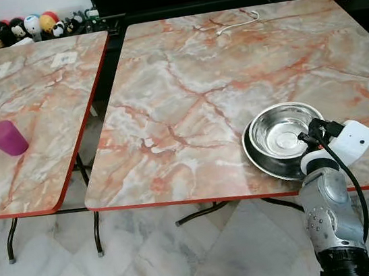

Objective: Setting the table

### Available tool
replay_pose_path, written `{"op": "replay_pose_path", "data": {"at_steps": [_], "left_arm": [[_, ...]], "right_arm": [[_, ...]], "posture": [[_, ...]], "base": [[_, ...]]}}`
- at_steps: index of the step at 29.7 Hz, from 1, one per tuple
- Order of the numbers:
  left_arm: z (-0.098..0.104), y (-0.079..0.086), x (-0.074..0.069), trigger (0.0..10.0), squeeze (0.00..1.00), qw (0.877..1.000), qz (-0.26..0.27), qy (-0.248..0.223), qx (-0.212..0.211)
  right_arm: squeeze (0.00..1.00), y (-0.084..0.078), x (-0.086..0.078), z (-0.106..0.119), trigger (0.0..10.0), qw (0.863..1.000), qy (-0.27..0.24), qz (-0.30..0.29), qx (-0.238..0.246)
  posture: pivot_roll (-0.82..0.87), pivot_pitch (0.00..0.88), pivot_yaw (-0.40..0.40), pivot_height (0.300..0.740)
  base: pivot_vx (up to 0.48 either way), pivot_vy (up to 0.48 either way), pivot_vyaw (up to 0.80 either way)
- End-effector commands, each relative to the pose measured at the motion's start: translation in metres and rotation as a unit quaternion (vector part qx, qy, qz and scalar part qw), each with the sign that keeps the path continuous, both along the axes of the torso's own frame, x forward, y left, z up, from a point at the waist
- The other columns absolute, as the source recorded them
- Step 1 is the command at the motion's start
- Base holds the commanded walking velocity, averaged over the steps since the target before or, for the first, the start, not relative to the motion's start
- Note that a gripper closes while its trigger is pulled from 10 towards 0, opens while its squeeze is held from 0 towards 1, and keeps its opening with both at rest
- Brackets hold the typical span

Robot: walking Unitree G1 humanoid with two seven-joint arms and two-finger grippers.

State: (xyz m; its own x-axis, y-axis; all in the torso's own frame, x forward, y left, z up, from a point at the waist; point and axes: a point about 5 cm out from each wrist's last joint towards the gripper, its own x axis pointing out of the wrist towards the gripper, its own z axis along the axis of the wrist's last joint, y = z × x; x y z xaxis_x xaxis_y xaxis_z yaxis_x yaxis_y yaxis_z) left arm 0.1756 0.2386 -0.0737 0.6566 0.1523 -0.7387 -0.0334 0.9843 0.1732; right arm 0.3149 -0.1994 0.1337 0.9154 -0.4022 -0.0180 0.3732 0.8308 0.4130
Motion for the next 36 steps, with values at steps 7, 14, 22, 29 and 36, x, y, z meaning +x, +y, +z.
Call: {"op": "replay_pose_path", "data": {"at_steps": [7,14,22,29,36], "left_arm": [[-0.003,0.004,-0.008,10.0,0.0,1.0,0.003,0.018,0.002],[-0.002,0.003,-0.006,10.0,0.0,1.0,0.001,0.013,0.0],[-0.001,0.001,-0.004,10.0,0.0,1.0,-0.004,0.005,-0.002],[-0.001,0.0,-0.002,10.0,0.0,1.0,-0.004,0.004,-0.005],[-0.001,0.0,-0.002,10.0,0.0,1.0,-0.004,0.006,-0.006]], "right_arm": [[0.0,-0.005,-0.006,-0.003,10.0,0.999,0.017,-0.02,-0.021],[0.0,-0.012,-0.011,-0.004,10.0,0.998,0.022,-0.047,-0.028],[0.0,-0.019,-0.016,-0.004,10.0,0.996,0.028,-0.077,-0.042],[0.0,-0.021,-0.016,-0.001,10.0,0.994,0.028,-0.087,-0.053],[0.0,-0.02,-0.016,0.01,10.0,0.993,0.004,-0.084,-0.084]], "posture": [[-0.12,0.125,0.062,0.74],[-0.13,0.125,0.063,0.74],[-0.13,0.125,0.063,0.74],[-0.12,0.126,0.062,0.74],[-0.13,0.125,0.062,0.74]], "base": [[0.0,0.0,0.0],[0.0,0.0,0.0],[0.0,0.0,0.0],[0.0,0.0,0.0],[0.0,0.0,0.0]]}}
